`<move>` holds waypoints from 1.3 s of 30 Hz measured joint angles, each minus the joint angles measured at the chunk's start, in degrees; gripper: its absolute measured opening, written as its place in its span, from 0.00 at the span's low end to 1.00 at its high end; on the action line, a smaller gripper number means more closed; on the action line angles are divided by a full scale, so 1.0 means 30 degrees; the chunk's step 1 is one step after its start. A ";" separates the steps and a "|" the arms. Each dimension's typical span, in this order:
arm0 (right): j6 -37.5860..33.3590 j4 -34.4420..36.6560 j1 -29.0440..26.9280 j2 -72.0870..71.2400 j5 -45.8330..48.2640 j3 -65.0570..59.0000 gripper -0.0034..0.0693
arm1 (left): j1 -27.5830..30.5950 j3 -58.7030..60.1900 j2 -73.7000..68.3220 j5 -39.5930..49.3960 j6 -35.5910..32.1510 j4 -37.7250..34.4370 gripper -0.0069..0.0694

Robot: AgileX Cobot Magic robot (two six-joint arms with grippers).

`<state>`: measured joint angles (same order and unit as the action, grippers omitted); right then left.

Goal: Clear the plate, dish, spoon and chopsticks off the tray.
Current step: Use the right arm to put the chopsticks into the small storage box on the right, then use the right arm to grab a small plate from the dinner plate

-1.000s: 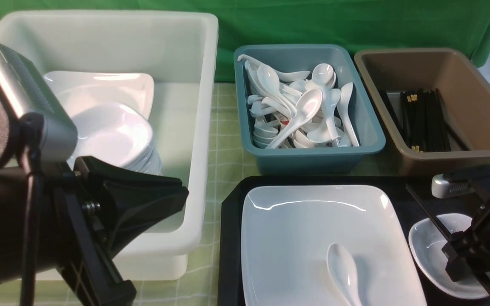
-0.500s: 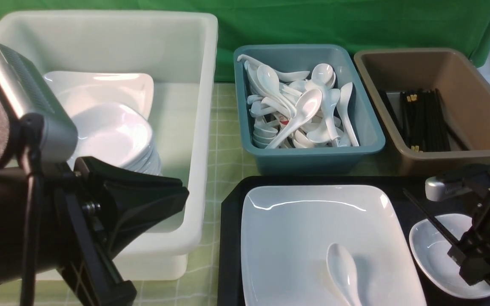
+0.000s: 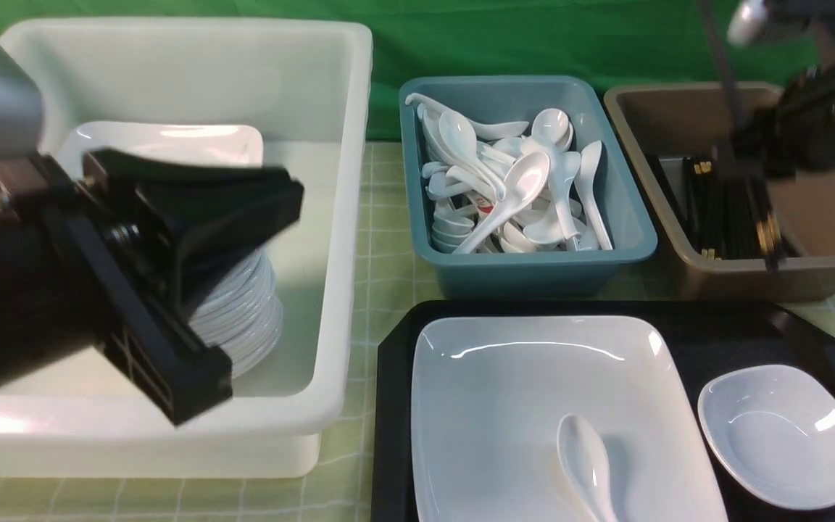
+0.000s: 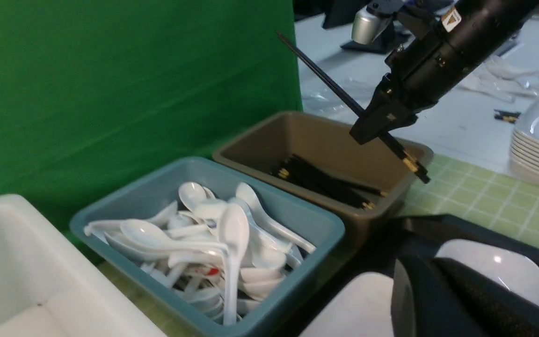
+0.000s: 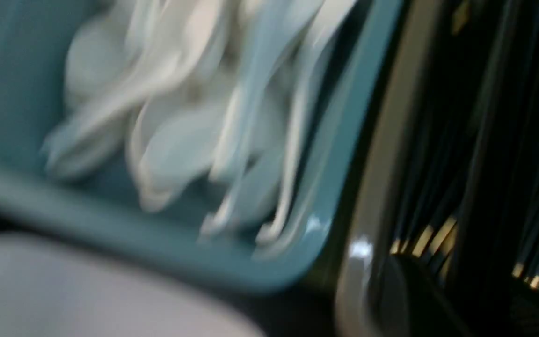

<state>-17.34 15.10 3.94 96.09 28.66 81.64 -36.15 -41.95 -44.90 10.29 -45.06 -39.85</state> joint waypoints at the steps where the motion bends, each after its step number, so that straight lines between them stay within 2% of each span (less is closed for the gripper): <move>1: 0.0180 0.0088 -0.0262 0.0627 -0.0802 0.0450 0.22 | 0.0000 0.0000 0.0000 -0.0314 -0.0050 -0.0043 0.12; 4: 0.0926 0.0244 -0.0927 0.3089 -0.2769 0.1813 0.22 | 0.0000 0.0000 0.0000 -0.0581 -0.0135 -0.0103 0.12; 7: 0.1072 0.0167 -0.1277 0.4928 -0.2792 0.2835 0.25 | 0.0000 0.0000 0.0000 -0.0316 -0.0192 -0.0141 0.12; 9: 0.1073 0.0021 -0.1379 0.5860 -0.1937 0.3187 0.36 | 0.0000 0.0000 0.0000 -0.0111 -0.0192 -0.0141 0.12; 13: 0.0968 -0.0059 -0.1436 0.5812 -0.0121 0.3297 0.66 | 0.0000 0.0000 0.0000 0.0283 -0.0192 -0.0076 0.12; 15: 0.0913 -0.0356 -0.1459 0.5099 0.1042 0.3362 0.73 | 0.0000 0.0000 0.0000 0.0500 -0.0192 0.0389 0.12; 19: 0.0913 -0.1131 -0.1438 0.3192 0.3729 0.3369 0.72 | 0.0000 0.0000 0.0000 0.1163 -0.0192 0.1545 0.12; 20: 0.0913 -0.1610 -0.1290 0.2124 0.5687 0.3332 0.69 | 0.0000 0.0000 0.0000 0.1524 -0.0192 0.2002 0.12; 22: 0.0913 -0.2072 -0.0968 0.0760 0.7063 0.2898 0.66 | 0.0000 0.0000 0.0000 0.1845 -0.0192 0.2321 0.12; 23: 0.0913 -0.2383 -0.0587 -0.0133 0.7898 0.2342 0.65 | -0.0016 0.0000 0.0000 0.2067 -0.0192 0.2487 0.12; 24: 0.0913 -0.3192 0.0603 -0.1706 0.9487 0.0644 0.63 | -0.0016 0.0000 0.0000 0.2393 -0.0192 0.2574 0.12; 28: 0.0814 -0.5146 0.2942 -0.4042 1.0863 -0.3233 0.63 | -0.0016 0.0000 0.0000 0.2747 -0.0234 0.2644 0.12; 32: -0.0092 -0.7912 0.5181 -0.5394 0.9556 -0.9262 0.66 | -0.0016 0.0000 0.0000 0.2955 -0.0196 0.2696 0.12; 35: -0.0293 -0.8786 0.5576 -0.5263 0.6260 -1.2430 0.70 | -0.0016 0.0000 0.0000 0.3017 -0.0174 0.2696 0.12; 39: -0.0436 -0.9338 0.5593 -0.4430 0.2578 -1.4039 0.71 | -0.0016 0.0000 0.0000 0.3057 -0.0056 0.2696 0.12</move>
<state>-18.65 -12.91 20.72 82.80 36.39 39.52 -36.20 -41.95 -44.90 19.46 -45.22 -31.76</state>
